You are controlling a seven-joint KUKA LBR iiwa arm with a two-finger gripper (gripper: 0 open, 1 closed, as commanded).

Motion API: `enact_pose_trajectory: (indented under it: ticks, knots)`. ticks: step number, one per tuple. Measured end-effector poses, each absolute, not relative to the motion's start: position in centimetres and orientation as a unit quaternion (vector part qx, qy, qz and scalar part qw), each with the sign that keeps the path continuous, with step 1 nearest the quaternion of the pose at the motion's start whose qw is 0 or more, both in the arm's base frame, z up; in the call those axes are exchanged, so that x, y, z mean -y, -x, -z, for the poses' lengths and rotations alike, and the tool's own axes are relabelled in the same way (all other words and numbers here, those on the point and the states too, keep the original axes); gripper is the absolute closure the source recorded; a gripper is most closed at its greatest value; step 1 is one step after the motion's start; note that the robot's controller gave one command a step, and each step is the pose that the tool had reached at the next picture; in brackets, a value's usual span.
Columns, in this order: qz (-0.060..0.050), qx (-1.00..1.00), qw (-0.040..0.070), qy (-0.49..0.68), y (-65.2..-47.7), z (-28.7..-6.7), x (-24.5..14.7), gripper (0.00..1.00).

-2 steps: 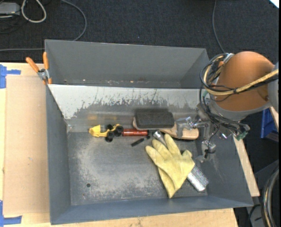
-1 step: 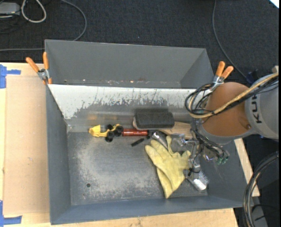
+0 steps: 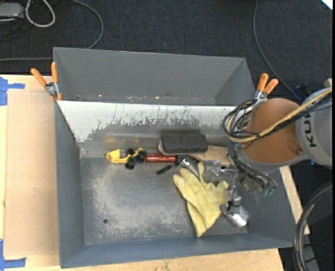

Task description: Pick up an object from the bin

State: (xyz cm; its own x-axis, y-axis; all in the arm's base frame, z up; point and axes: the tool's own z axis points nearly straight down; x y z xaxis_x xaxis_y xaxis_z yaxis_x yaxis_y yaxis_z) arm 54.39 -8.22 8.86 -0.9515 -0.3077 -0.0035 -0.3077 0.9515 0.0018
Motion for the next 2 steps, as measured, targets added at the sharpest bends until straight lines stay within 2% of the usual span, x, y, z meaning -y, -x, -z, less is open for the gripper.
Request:
enact_pose_trajectory:
  ticks: [1,2]
  knots:
    - [-0.003,-0.971,0.001,0.241,-54.42,-7.30,7.12,0.00]
    - [-0.002,-0.972,0.003,0.235,-53.65,-6.95,7.93,0.00]
